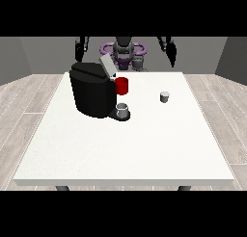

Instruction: Insert the coffee pod into the coffee machine and close the lid

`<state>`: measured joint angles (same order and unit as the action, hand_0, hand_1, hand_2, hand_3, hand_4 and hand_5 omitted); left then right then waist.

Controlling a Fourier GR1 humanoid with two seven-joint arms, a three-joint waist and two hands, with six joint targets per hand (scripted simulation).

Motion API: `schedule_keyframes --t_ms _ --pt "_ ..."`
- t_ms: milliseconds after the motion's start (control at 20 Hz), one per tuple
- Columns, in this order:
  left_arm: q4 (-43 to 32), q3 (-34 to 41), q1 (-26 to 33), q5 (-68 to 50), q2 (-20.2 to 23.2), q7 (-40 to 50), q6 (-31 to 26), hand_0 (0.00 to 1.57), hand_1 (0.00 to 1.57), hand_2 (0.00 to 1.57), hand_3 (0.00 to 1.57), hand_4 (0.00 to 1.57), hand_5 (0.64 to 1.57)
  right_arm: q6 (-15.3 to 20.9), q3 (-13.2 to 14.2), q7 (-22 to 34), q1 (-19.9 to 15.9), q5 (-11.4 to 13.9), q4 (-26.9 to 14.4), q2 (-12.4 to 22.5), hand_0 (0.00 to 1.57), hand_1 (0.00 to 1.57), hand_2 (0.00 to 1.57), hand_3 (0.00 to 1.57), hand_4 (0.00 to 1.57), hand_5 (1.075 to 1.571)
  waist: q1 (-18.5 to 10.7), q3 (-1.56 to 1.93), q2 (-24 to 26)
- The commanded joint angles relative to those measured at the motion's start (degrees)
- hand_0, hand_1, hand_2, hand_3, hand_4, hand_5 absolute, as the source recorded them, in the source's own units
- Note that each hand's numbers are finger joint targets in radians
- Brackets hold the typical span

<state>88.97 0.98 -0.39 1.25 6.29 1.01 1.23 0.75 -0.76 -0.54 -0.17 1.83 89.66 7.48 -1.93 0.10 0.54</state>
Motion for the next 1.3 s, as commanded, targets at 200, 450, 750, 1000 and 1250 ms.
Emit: schedule_keyframes --t_ms 200,450,750,1000,1250 --pt "-1.13 4.14 -0.30 -7.25 2.57 -9.69 -8.73 0.00 0.00 0.00 0.00 0.27 1.571 -1.41 0.34 -2.91 2.46 -1.35 -3.35 -2.12 0.00 0.00 0.00 0.00 0.13 1.571 1.32 -0.12 -0.31" --pt "-1.94 4.14 2.17 -4.78 4.60 -14.79 -10.68 0.00 0.00 0.00 0.00 0.24 1.571 4.80 5.50 -8.41 2.64 -3.51 -2.37 -5.55 0.00 0.00 0.00 0.00 0.09 1.571 2.21 -0.10 0.84" --pt "-8.97 8.12 -7.85 0.17 11.04 -11.70 -8.35 0.00 0.00 0.00 0.00 0.00 1.571 3.20 3.72 -2.80 -2.07 -3.59 1.36 -4.03 0.00 0.00 0.00 0.00 0.17 1.571 7.23 -0.12 -2.46" --pt "-14.60 9.79 -14.86 -1.77 14.16 -6.14 -12.12 0.00 0.00 0.00 0.00 0.00 1.571 4.78 3.22 -4.28 -4.58 -2.76 -0.77 -5.67 0.00 0.00 0.00 0.00 0.17 1.571 7.42 -0.10 -5.37" --pt "-25.57 11.55 -17.66 0.43 17.00 -9.76 -13.12 0.00 0.00 0.00 0.00 0.00 1.571 5.07 -0.95 -1.60 -3.65 -1.80 4.53 -7.12 0.00 0.00 0.00 0.00 0.23 1.571 10.91 -0.14 -7.29"
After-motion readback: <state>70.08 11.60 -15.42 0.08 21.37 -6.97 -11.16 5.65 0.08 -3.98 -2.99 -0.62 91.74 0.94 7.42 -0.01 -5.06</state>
